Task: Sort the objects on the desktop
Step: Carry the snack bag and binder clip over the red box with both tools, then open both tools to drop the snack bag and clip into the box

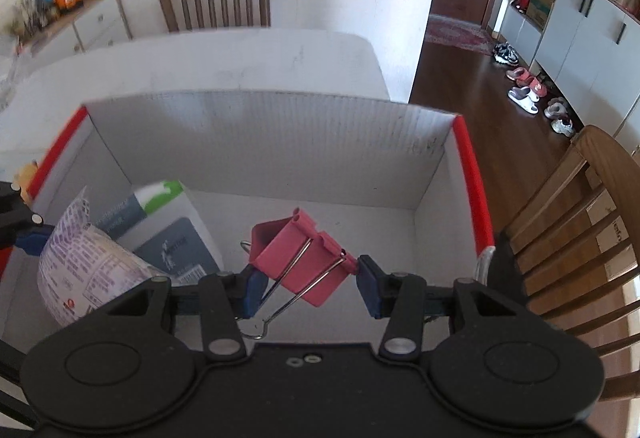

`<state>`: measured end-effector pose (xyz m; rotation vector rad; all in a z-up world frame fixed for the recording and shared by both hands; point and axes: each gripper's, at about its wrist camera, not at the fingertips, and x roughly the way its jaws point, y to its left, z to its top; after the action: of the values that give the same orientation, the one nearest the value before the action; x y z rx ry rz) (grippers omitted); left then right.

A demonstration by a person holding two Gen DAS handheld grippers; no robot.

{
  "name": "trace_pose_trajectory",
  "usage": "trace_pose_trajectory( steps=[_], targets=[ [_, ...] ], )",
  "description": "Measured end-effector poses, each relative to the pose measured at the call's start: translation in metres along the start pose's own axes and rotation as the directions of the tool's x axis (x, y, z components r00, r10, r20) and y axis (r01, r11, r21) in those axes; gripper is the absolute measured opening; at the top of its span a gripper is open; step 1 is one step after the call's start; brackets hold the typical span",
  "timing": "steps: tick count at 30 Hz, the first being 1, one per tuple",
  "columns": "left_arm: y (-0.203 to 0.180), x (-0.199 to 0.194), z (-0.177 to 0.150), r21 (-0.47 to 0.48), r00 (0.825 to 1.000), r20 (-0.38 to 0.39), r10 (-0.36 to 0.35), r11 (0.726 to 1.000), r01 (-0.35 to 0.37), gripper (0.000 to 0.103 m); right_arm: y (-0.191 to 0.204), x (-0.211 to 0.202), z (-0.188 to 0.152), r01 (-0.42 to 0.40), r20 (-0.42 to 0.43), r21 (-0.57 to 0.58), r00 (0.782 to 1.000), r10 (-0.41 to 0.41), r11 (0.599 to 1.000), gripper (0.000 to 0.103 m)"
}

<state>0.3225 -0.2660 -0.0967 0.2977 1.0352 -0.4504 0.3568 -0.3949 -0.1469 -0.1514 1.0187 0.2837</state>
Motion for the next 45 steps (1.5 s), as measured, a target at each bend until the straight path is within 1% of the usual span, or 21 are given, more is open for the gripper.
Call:
trace_pose_trajectory(
  steps=[3,10,15,20,23,27,29,30,34,35,37,39,42,45],
  targets=[
    [0.0,0.004,-0.002,-0.002,1.0,-0.019,-0.005,1.0,0.005,0.067,0.004,0.008,0.001,0.009,-0.072,-0.014,0.997,-0.01,1.0,0.047],
    [0.001,0.01,0.0,-0.004,0.999,-0.052,-0.012,1.0,0.011,0.067,0.019,0.02,0.003,0.017,-0.159,-0.07,0.987,-0.028,0.997,0.047],
    [-0.002,0.012,0.001,0.005,0.997,-0.075,-0.017,1.0,0.017,0.068,0.025,0.024,0.004,0.018,-0.186,-0.072,0.982,-0.031,0.997,0.047],
    [-0.001,0.012,0.002,0.006,0.997,-0.08,-0.019,1.0,0.02,0.068,0.024,0.023,0.002,0.013,-0.196,-0.061,0.98,-0.025,0.998,0.048],
    [0.004,0.016,0.008,0.006,0.997,-0.075,-0.017,1.0,0.018,0.068,0.014,0.025,0.005,0.012,-0.195,-0.055,0.981,-0.022,0.998,0.05],
    [0.006,0.014,0.008,-0.002,0.998,-0.067,-0.015,1.0,0.015,0.068,0.012,0.023,0.005,0.012,-0.19,-0.046,0.981,-0.02,0.999,0.053],
    [0.006,0.013,0.008,-0.002,0.998,-0.063,-0.007,1.0,0.007,0.069,0.011,0.02,0.005,0.01,-0.181,-0.038,0.983,-0.017,0.999,0.06],
    [0.006,0.011,0.007,-0.004,0.998,-0.058,-0.002,1.0,0.002,0.069,0.009,0.019,0.005,0.003,-0.175,-0.033,0.985,-0.009,0.999,0.061],
    [0.003,0.009,0.003,-0.027,0.999,-0.04,0.011,1.0,-0.012,0.075,0.005,0.012,0.008,-0.002,-0.156,-0.029,0.988,-0.002,1.0,0.063],
    [0.004,0.006,0.003,-0.039,0.999,-0.033,0.004,0.999,-0.005,0.076,0.004,0.011,0.008,-0.005,-0.151,-0.024,0.988,0.001,1.0,0.064],
    [0.005,0.002,0.002,-0.051,1.0,-0.017,-0.001,0.999,0.0,0.077,0.001,0.007,0.008,-0.02,-0.135,-0.006,0.991,0.019,1.0,0.068],
    [0.003,-0.004,0.0,-0.059,1.0,-0.001,-0.009,0.998,0.008,0.083,-0.001,0.001,0.008,-0.027,-0.117,0.009,0.993,0.028,1.0,0.07],
    [0.002,-0.013,-0.001,-0.07,1.0,0.023,-0.015,0.997,0.016,0.083,-0.002,-0.01,0.006,-0.054,-0.094,0.033,0.994,0.057,0.998,0.07],
    [0.003,-0.025,-0.004,-0.093,0.998,0.059,-0.035,0.995,0.04,0.083,0.003,-0.024,0.005,-0.085,-0.065,0.065,0.994,0.089,0.994,0.07]
  ],
)
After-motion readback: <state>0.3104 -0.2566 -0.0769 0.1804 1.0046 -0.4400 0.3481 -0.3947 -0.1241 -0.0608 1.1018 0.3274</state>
